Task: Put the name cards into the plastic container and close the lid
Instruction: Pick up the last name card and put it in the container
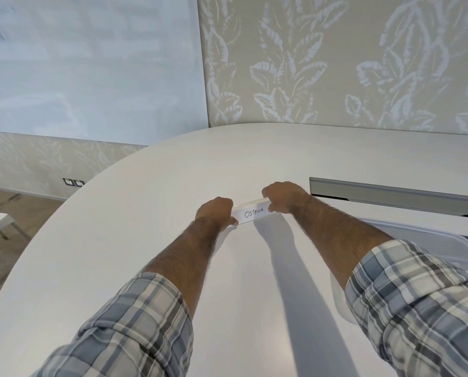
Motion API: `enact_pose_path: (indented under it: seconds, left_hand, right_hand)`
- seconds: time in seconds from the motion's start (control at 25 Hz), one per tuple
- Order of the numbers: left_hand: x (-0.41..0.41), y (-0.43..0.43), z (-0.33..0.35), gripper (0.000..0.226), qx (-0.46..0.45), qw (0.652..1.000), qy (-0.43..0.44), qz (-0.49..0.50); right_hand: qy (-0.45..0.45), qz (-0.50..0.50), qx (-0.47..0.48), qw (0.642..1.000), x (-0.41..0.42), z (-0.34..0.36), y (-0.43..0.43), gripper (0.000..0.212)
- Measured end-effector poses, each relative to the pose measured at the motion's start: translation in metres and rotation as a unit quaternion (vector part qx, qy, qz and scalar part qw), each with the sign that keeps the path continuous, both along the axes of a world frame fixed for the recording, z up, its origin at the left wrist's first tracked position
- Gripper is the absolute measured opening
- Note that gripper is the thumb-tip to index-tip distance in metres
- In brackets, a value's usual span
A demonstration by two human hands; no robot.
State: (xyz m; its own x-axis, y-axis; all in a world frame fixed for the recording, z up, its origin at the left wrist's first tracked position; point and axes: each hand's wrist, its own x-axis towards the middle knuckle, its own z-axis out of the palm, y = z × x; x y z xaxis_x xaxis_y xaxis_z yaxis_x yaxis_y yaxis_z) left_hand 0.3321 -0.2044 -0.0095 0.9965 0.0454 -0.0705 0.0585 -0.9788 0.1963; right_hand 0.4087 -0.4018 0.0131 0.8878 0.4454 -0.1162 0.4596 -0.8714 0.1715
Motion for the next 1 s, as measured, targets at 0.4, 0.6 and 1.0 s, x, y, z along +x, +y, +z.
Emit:
enact_pose_path:
  seconds: [0.4,0.6,1.0]
  left_hand:
    - [-0.011,0.008,0.014,0.043,-0.03,1.0,0.005,-0.007]
    - [-0.023,0.007,0.041,0.045,-0.024,1.0,-0.011,-0.012]
    - [-0.069,-0.032,0.133,0.046,-0.005,0.997,-0.075,-0.032]
  right_hand:
    - [0.041,-0.01,0.035,0.998,-0.011,-0.005,-0.015,0.041]
    - [0.022,-0.014,0.048,0.999,-0.025,0.027,-0.02,0.044]
    - [-0.06,-0.026,0.05,0.997,-0.085,0.131,-0.062,0.039]
